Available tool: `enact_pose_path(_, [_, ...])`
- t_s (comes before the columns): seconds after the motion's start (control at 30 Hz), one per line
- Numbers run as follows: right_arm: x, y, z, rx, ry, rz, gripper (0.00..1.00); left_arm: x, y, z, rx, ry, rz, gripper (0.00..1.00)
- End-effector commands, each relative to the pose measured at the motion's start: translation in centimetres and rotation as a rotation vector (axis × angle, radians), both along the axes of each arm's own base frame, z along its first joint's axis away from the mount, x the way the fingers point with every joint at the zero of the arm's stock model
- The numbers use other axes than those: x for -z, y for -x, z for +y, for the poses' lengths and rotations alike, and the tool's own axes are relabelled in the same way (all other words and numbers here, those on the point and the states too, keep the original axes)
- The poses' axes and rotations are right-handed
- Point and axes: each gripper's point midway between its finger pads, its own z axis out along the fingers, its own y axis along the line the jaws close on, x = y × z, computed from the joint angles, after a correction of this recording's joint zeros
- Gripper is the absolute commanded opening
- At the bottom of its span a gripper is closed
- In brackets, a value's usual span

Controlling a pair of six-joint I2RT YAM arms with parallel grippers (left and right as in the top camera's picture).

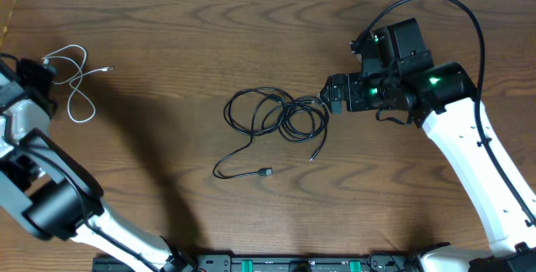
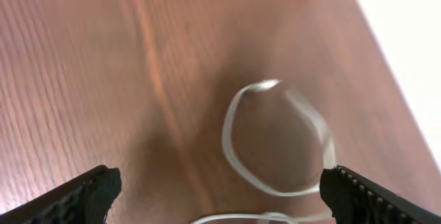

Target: Untangle cables

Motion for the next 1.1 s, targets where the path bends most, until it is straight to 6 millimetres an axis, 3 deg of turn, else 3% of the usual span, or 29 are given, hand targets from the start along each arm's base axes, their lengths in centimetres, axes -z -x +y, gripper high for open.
enact_pose_path(0.0, [0.2, -0.1, 0.0, -0.016, 0.016, -0.004, 0.99, -8.5, -0.6, -1.6, 0.101, -0.133, -0.092, 0.98])
enact_pose_path(0.07, [0.2, -0.1, 0.0, -0.016, 0.015, -0.006, 0.99, -8.7, -0.2, -3.2, 0.153, -0.126, -0.046, 0.98])
enact_pose_path(0.13, [0.2, -0.2, 0.0, -0.016, 0.014, -0.009, 0.99, -7.2, 0.7, -4.5, 0.192, -0.091, 0.039, 0.98])
enact_pose_path(0.33, [0.3, 0.0, 0.0, -0.026, 0.02, -0.006, 0.99, 0.7, 4.2, -7.2, 0.203, 0.121, 0.285, 0.98])
enact_pose_path(0.57, [0.2, -0.1, 0.0, -0.03, 0.021, -0.011, 0.99, 6.8, 4.6, -8.9, 0.298, 0.189, 0.427, 0.98])
enact_pose_path(0.63, [0.2, -0.1, 0.0, -0.029, 0.021, -0.011, 0.99, 7.7, 4.0, -9.9, 0.33, 0.217, 0.425, 0.88])
enact_pose_path(0.8, [0.3, -0.1, 0.0, -0.029, 0.021, -0.01, 0.99, 7.7, 1.7, -12.0, 0.399, 0.199, 0.393, 0.86])
enact_pose_path(0.9, [0.3, -0.1, 0.0, -0.029, 0.022, -0.01, 0.99, 7.6, 0.9, -13.2, 0.424, 0.193, 0.39, 0.74])
enact_pose_path(1.07, [0.2, -0.1, 0.0, -0.029, 0.021, -0.011, 0.99, 7.4, -0.9, -15.6, 0.416, 0.23, 0.345, 0.73])
